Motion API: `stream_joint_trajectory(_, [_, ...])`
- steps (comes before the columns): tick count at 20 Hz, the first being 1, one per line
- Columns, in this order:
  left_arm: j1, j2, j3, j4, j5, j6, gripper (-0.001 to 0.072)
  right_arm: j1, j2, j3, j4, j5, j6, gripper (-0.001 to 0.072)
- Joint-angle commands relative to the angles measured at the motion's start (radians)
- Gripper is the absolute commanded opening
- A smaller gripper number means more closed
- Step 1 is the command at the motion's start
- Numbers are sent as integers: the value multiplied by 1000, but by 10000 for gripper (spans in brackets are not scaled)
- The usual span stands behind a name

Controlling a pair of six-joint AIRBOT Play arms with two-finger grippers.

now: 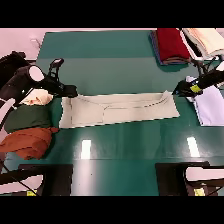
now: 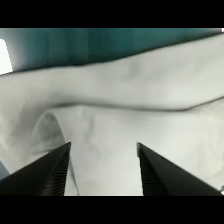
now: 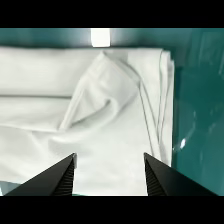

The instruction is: Fold the shirts.

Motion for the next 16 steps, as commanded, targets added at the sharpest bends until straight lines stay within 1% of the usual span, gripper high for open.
stream_joint_trajectory(1, [0,-19,61,2,-50,-8,500,-74,-30,1,64,29,-62,515])
stream_joint_trajectory(2, [0,-17,61,-17,-54,-8,499,-106,-31,-26,64,45,-75,515])
stream_joint_trajectory(3, [0,-18,61,-43,-56,-8,396,-143,-31,-63,65,45,-95,515])
stream_joint_trajectory(4, [0,-18,60,-70,-58,-2,131,-175,-36,-97,65,38,-111,514])
stream_joint_trajectory(5, [0,-18,60,-108,-53,12,34,-203,-50,-124,66,38,-119,513])
stream_joint_trajectory(6, [0,-18,60,-146,-39,11,34,-222,-69,-145,76,44,-129,513])
stream_joint_trajectory(8, [0,-19,60,-209,-14,11,25,-237,-114,-186,173,44,-175,507])
stream_joint_trajectory(9, [-4,-23,60,-237,0,10,25,-227,-140,-196,223,37,-190,493])
stream_joint_trajectory(10, [-17,-25,55,-254,29,8,25,-209,-162,-196,250,27,-195,454])
stream_joint_trajectory(12, [-71,-38,53,-257,63,8,25,-152,-188,-195,291,-14,-200,429])
stream_joint_trajectory(14, [-142,-64,53,-257,102,5,24,-96,-183,-193,298,-67,-217,198])
stream_joint_trajectory(15, [-176,-82,53,-258,130,-6,25,-81,-168,-193,299,-79,-217,183])
stream_joint_trajectory(16, [-211,-103,55,-266,161,-13,24,-75,-144,-190,299,-81,-220,53])
